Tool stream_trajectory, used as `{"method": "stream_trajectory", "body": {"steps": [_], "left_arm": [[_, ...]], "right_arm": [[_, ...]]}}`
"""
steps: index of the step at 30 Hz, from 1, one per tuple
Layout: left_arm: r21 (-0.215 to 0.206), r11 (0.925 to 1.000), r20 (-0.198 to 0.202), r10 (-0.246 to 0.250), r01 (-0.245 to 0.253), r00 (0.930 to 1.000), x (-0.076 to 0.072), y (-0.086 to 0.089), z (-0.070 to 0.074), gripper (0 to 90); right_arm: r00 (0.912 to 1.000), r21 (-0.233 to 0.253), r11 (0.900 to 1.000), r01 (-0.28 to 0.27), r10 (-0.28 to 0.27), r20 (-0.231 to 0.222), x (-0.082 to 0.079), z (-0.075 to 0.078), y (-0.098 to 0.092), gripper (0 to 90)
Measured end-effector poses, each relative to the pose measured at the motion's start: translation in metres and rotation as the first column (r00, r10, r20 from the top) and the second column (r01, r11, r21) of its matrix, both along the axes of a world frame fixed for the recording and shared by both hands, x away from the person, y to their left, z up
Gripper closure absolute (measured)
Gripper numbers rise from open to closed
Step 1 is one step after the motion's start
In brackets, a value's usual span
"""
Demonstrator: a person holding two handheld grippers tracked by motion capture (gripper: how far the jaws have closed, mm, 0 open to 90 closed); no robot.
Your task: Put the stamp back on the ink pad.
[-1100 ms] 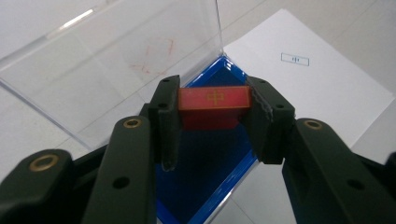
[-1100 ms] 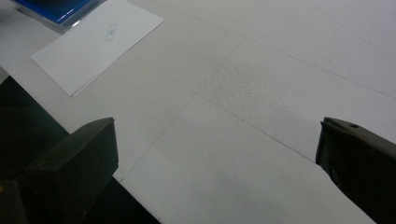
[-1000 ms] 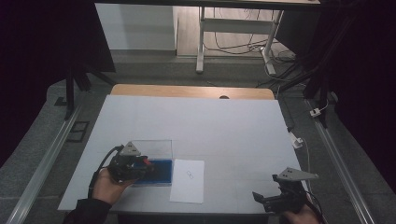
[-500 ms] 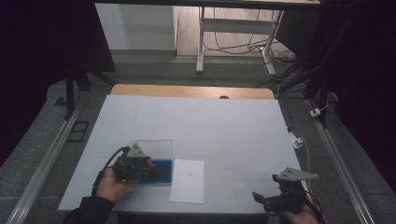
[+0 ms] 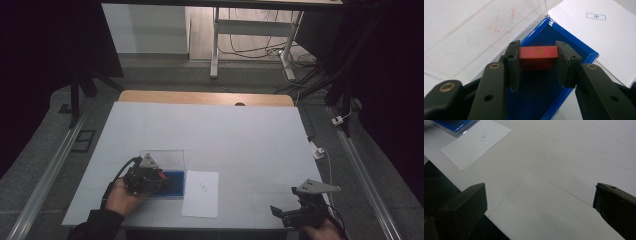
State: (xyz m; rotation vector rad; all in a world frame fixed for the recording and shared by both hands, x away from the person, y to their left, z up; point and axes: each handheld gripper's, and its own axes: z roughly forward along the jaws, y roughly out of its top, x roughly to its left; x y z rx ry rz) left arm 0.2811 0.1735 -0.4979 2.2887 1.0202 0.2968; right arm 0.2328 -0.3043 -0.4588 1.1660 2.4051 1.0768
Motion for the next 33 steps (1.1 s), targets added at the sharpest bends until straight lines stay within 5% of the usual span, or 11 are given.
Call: {"method": "stream_trajectory", "body": {"steps": [10, 26, 33], "left_arm": [[0.003, 1.0, 0.003, 0.004, -0.004, 1.0, 0.0002, -0.0004, 0.0, 56.9], [-0.033, 0.999, 0.016, 0.031, -0.03, 0.9994, -0.0001, 0.0, 0.0034, 28.1], [-0.098, 0.9929, -0.028, 0.065, -0.068, 0.9975, 0.001, 0.0016, 0.0071, 16.1]], "right_arm": [[1.0, 0.001, 1.0, 0.0, 0.0, 0.001, -0.0001, 0.0, -0.0001, 0.0], [1.0, 0.0, 1.0, 0.002, -0.002, 0.001, 0.0, 0.0, -0.0001, 0.0], [1.0, -0.002, 1.0, 0.002, -0.002, 0.001, 0.0, 0.0, 0.0, 0.0]]}}
